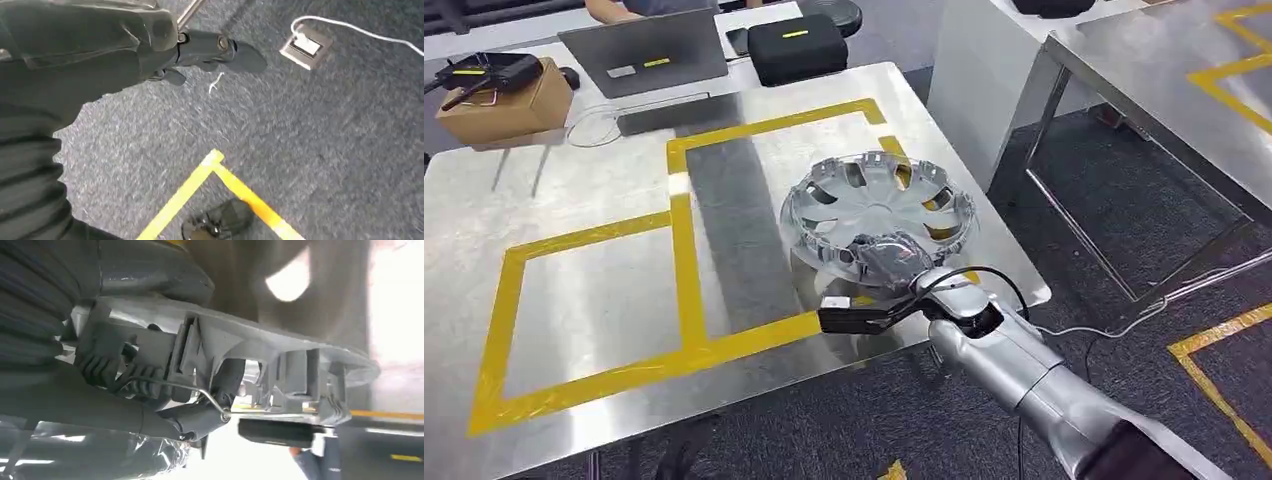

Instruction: Take the parts from the cabinet and place them on the table.

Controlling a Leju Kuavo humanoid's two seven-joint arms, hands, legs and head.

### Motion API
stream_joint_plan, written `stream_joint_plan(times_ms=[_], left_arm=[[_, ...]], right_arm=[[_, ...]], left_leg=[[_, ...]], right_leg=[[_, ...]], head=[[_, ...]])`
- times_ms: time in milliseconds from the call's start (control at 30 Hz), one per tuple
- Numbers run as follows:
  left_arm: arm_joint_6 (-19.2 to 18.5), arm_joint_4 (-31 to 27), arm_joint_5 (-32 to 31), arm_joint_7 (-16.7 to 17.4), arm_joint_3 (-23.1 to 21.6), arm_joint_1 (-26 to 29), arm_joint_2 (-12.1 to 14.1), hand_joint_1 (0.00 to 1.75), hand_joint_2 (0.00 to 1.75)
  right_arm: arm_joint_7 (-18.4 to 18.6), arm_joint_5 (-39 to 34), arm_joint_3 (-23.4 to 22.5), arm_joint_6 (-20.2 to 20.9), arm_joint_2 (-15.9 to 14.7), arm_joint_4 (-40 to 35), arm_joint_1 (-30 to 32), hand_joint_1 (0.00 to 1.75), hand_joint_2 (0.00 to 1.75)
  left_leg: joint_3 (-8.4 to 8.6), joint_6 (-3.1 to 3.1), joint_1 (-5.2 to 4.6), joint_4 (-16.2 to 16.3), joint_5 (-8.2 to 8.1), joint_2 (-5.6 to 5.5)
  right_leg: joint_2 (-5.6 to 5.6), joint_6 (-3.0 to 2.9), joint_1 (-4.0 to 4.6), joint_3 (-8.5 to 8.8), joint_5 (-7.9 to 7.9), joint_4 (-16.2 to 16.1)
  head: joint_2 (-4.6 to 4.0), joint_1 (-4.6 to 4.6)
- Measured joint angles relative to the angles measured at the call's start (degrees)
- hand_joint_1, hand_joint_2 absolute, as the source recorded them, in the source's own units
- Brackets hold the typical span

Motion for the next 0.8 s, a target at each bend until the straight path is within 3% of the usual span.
stream_joint_plan(times_ms=[33,100,133,167,200,233,300,333,367,433,467,500,533,600,633,667,700,733,800], left_arm=[[0.1,0.1,0.2,-0.2,0.0,0.0,0.0,0.0,1.75],[0.4,0.4,0.5,-0.4,0.0,0.0,0.0,0.0,1.75],[0.5,0.5,0.7,-0.5,0.0,0.2,0.0,0.0,1.75],[0.5,0.7,0.8,-0.6,0.0,0.3,0.0,0.0,1.75],[0.5,0.8,0.8,-0.6,0.0,0.3,0.0,0.0,1.75],[0.5,0.9,0.9,-0.6,0.0,0.3,0.0,0.0,1.75],[0.6,0.9,0.9,-0.7,0.0,0.3,0.1,0.0,1.75],[0.6,0.9,1.0,-0.7,0.0,0.2,0.2,0.0,1.75],[0.6,0.9,1.4,-0.8,0.0,0.2,0.2,0.0,1.75],[0.8,1.1,1.6,-1.0,-0.1,0.4,0.3,0.0,1.75],[0.8,1.2,1.7,-1.0,-0.1,0.4,0.3,0.0,1.75],[0.8,1.2,1.7,-1.1,-0.2,0.4,0.3,0.0,1.75],[0.8,1.2,1.7,-1.1,-0.4,0.4,0.2,0.0,1.75],[0.8,1.3,1.7,-1.2,-0.6,0.3,0.2,0.0,1.75],[0.8,1.4,1.7,-1.2,-0.7,0.4,0.2,0.0,1.75],[0.7,1.4,1.7,-1.2,-0.9,0.4,0.2,0.0,1.75],[0.7,1.5,1.7,-1.2,-1.0,0.5,0.2,0.0,1.75],[0.6,1.6,1.7,-1.2,-1.0,0.5,0.2,0.0,1.75],[0.5,1.6,1.7,-1.2,-1.2,0.4,0.1,0.0,1.75]], right_arm=[[-0.1,-0.1,0.4,0.3,0.1,-0.7,0.0,1.75,1.75],[-0.3,-0.4,1.3,0.4,0.1,-1.3,-0.1,1.75,1.75],[-0.5,-0.5,1.8,0.5,0.1,-1.4,-0.1,1.75,1.75],[-0.7,-0.5,2.2,0.5,0.1,-1.5,-0.1,1.75,1.75],[-0.7,-0.5,2.5,0.5,0.1,-1.5,-0.1,1.75,1.75],[-0.7,-0.5,2.7,0.5,0.1,-1.7,-0.1,1.75,1.75],[-0.9,-0.6,3.1,0.4,0.1,-2.1,-0.2,1.75,1.75],[-1.1,-0.5,3.2,0.1,0.1,-2.3,-0.4,1.75,1.75],[-1.5,-0.4,3.4,-0.9,0.0,-2.3,-0.6,1.75,1.75],[-2.3,0.3,4.1,-4.2,-0.1,-2.5,-0.6,1.75,1.75],[-2.6,0.5,4.3,-5.4,-0.1,-2.7,-0.7,1.75,1.75],[-2.8,0.5,4.4,-6.1,-0.3,-2.9,-0.7,1.75,1.75],[-2.9,0.6,4.6,-6.5,-0.5,-3.0,-0.8,1.75,1.75],[-3.0,0.6,5.1,-6.7,-0.7,-3.1,-0.9,1.75,1.75],[-3.0,0.6,5.3,-6.7,-1.0,-3.1,-0.8,1.75,1.75],[-3.1,0.6,5.6,-6.8,-1.1,-3.1,-0.7,1.75,1.75],[-3.1,0.6,5.8,-6.8,-1.3,-3.1,-0.6,1.75,1.75],[-3.2,0.5,6.0,-6.9,-1.3,-3.1,-0.6,1.75,1.75],[-3.2,0.5,6.2,-7.0,-1.4,-3.2,-0.9,1.75,1.75]], left_leg=[[-1.15,-0.36,0.07,3.0,-2.02,0.11],[-5.14,-0.82,0.13,11.7,-6.13,0.12],[-7.31,-0.96,0.15,16.1,-7.62,0.13],[-8.4,-0.97,0.15,18.1,-7.74,0.13],[-7.98,-0.83,0.15,16.9,-6.42,0.14],[-6.23,-0.62,0.15,13.1,-4.13,0.15],[-0.65,0.15,0.12,2.4,0.67,0.15],[0.6,0.38,-0.07,0.0,-0.07,0.12],[0.46,0.56,-0.38,-0.3,0.02,0.15],[0.38,0.87,-0.64,-0.2,0.0,0.15],[0.58,1.36,-0.66,-0.7,0.36,0.16],[1.41,1.86,0.04,-1.6,1.05,0.3],[1.5,2.11,-0.11,-1.8,1.25,0.32],[1.36,2.34,-0.2,-1.8,1.38,0.3],[1.24,2.35,-0.22,-1.7,1.37,0.26],[1.2,2.35,-0.23,-1.7,1.37,0.21],[1.2,2.33,-0.22,-1.7,1.36,0.14],[1.21,2.3,-0.22,-1.6,1.34,0.09],[1.23,1.92,-0.22,-1.3,1.08,-0.01]], right_leg=[[0.01,-0.66,-0.01,0.06,-0.05,0.0],[0.01,-0.84,0.16,0.03,-0.07,0.0],[0.0,-0.87,0.25,0.02,-0.09,0.0],[0.0,-0.87,0.31,0.02,-0.1,0.0],[0.01,-0.87,0.35,0.06,-0.1,0.1],[0.03,-0.86,0.38,0.09,-0.09,0.1],[0.13,-0.84,0.44,0.26,-0.09,0.0],[0.15,-0.7,0.66,0.19,-0.01,0.0],[0.16,-0.52,0.97,-0.07,0.08,0.1],[0.15,-0.11,0.75,-0.09,0.29,-0.1],[0.15,0.37,0.86,0.05,0.46,-0.4],[0.06,0.54,0.78,-0.61,0.2,0.0],[0.0,0.38,0.85,-1.18,-0.81,1.4],[0.0,-0.42,0.78,-5.03,-4.53,10.2],[-0.01,-0.5,0.78,-7.28,-6.03,14.9],[-0.01,-0.22,0.77,-8.67,-6.6,17.7],[-0.01,0.16,0.73,-8.61,-6.2,17.5],[-0.03,0.68,0.65,-7.24,-5.01,14.8],[-0.18,1.64,0.55,-1.84,-1.26,4.0]], head=[[0.0,-0.15],[0.0,-0.15],[0.0,-0.13],[0.0,-0.13],[0.0,-0.13],[0.0,-0.13],[0.0,-0.13],[0.0,-0.09],[0.0,-0.09],[0.0,-0.11],[0.0,-0.13],[0.0,-0.06],[0.0,0.02],[0.0,0.02],[0.0,0.02],[0.0,0.02],[0.0,0.02],[0.0,0.02],[0.0,0.02]])
